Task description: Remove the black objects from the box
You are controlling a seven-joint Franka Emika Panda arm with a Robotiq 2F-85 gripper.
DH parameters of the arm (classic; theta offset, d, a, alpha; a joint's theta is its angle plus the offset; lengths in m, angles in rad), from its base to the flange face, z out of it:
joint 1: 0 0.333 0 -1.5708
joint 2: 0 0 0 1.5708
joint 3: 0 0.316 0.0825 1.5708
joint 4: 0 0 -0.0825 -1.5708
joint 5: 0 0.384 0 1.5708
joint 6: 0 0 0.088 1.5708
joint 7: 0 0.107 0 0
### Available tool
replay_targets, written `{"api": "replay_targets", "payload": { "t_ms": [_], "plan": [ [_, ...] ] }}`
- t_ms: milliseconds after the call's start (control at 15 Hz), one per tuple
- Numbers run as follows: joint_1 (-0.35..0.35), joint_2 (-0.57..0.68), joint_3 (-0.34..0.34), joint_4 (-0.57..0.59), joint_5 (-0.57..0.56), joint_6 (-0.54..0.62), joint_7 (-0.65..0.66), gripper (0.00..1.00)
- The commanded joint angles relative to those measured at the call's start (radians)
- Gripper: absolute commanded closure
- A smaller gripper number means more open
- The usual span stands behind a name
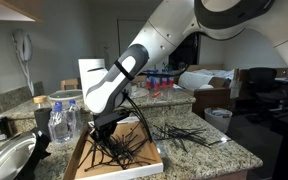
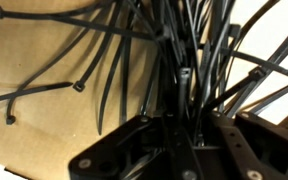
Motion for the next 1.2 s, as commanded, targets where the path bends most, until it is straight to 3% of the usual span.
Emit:
{"api": "replay_targets", "payload": {
  "t_ms": [0,467,1133],
  "plan": [
    [0.005,-0.05,0.0,-0.038,0.013,-0.048,-0.027,0.91],
    [-0.026,-0.177,0.03,-0.06,0.014,-0.176,-0.107,0.9],
    [-0.084,-0.282,0.034,-0.043,0.008,-0.184,-0.152,0.9]
  ]
}}
